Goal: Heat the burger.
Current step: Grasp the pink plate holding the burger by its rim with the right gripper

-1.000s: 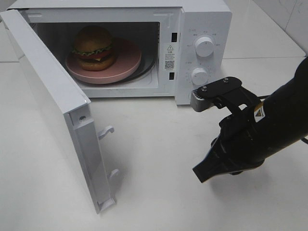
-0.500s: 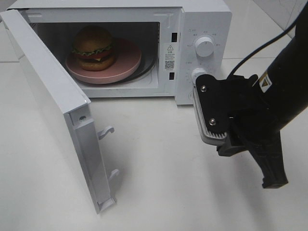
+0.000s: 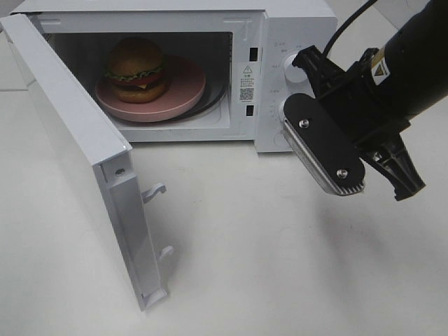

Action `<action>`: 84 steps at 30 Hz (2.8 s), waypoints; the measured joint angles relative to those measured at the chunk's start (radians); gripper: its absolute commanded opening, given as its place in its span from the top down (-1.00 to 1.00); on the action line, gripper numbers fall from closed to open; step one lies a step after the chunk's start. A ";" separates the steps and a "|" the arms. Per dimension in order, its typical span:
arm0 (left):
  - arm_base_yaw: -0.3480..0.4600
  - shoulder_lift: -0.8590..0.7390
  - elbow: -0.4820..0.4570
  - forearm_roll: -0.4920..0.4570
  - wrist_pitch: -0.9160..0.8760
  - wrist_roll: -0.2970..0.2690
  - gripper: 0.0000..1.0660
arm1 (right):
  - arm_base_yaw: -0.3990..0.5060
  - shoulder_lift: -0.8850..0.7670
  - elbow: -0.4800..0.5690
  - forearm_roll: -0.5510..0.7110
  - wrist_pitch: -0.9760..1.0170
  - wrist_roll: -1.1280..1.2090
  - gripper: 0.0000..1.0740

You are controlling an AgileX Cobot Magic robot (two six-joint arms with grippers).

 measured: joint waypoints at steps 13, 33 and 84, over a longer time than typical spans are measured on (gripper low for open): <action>0.000 0.000 0.000 0.000 0.000 0.000 -0.88 | 0.000 0.000 0.000 -0.007 -0.070 0.150 -0.83; 0.000 0.000 0.000 0.000 0.000 0.000 -0.88 | 0.033 0.209 -0.174 -0.037 -0.186 0.212 -0.74; 0.000 0.000 0.000 0.000 0.000 0.000 -0.88 | 0.033 0.950 -0.954 -0.103 -0.153 0.445 -0.50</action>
